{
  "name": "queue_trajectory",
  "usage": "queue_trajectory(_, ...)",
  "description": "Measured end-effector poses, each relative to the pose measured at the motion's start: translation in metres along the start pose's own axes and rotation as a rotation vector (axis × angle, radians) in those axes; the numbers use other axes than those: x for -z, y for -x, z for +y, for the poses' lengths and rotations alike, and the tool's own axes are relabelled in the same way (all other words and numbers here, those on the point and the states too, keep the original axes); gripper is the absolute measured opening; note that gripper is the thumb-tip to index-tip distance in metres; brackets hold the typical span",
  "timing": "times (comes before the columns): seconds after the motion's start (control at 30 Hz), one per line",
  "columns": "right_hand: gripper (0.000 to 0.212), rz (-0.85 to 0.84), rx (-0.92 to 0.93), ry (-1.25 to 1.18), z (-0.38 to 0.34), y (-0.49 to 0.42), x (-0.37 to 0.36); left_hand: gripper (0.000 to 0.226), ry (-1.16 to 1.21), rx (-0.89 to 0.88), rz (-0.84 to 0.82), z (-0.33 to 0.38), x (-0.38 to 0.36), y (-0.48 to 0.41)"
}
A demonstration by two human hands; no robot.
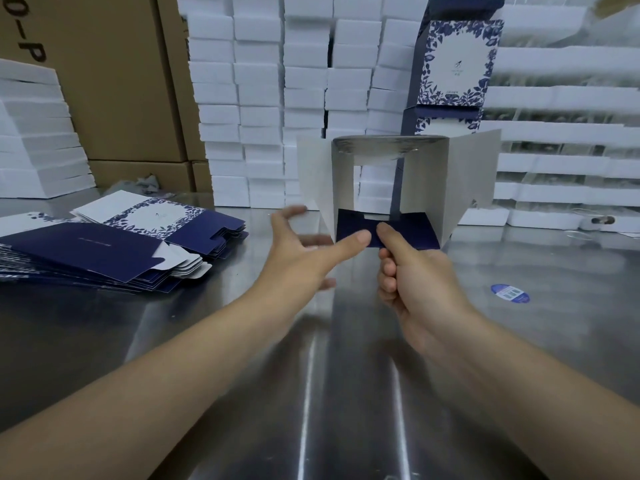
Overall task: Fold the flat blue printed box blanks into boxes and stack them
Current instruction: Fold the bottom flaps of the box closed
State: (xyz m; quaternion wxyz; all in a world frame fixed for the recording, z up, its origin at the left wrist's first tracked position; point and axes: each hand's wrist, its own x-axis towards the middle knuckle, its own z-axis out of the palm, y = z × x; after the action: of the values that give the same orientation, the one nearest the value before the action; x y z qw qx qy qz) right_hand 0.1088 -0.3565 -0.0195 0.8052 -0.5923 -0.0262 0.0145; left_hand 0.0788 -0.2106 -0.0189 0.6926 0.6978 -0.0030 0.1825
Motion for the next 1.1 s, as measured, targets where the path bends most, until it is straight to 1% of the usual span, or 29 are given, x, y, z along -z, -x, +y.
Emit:
queue_trajectory(0.07, 0.04, -0.014, 0.006, 0.004, 0.0, 0.001, -0.001, 0.039, 0.047, 0.174, -0.078, -0.005, -0.004, -0.001)
queue_trajectory(0.1, 0.041, -0.021, 0.01, 0.006, 0.001, 0.001, -0.002, 0.032, 0.07, 0.22, -0.098, -0.007, -0.006, -0.001)
queue_trajectory(0.17, 0.042, -0.033, 0.014, 0.016, 0.001, 0.001, -0.002, 0.036, 0.139, 0.256, -0.102, -0.007, -0.008, 0.0)
queue_trajectory(0.23, 0.043, -0.061, -0.007, 0.019, 0.001, 0.001, -0.002, 0.04, 0.206, 0.24, -0.1, -0.005, -0.008, -0.001)
queue_trajectory(0.33, 0.037, -0.177, -0.095, 0.001, -0.001, 0.002, -0.003, 0.041, 0.243, 0.206, -0.095, -0.002, -0.006, -0.002)
queue_trajectory(0.4, 0.032, -0.227, -0.122, -0.032, 0.0, 0.003, -0.004, 0.039, 0.24, 0.206, -0.098, -0.001, -0.006, -0.001)
queue_trajectory(0.53, 0.027, -0.206, -0.088, -0.078, 0.001, 0.004, -0.007, 0.038, 0.236, 0.22, -0.099, 0.001, -0.008, 0.001)
queue_trajectory(0.67, 0.027, -0.159, -0.052, -0.077, -0.001, 0.004, -0.009, 0.044, 0.234, 0.239, -0.095, 0.0, -0.008, 0.003)
queue_trajectory(0.8, 0.029, -0.138, -0.009, -0.066, -0.002, 0.005, -0.011, 0.045, 0.228, 0.276, -0.148, -0.002, -0.009, 0.004)
queue_trajectory(0.9, 0.035, -0.181, -0.002, -0.061, -0.002, 0.006, -0.013, 0.04, 0.223, 0.249, -0.204, -0.003, -0.013, 0.005)
queue_trajectory(0.97, 0.038, -0.226, -0.012, -0.058, -0.002, 0.007, -0.014, 0.036, 0.223, 0.228, -0.193, -0.002, -0.015, 0.007)
queue_trajectory(1.1, 0.035, -0.286, -0.033, -0.006, -0.006, 0.007, -0.011, 0.035, 0.2, 0.185, -0.139, 0.0, -0.016, 0.008)
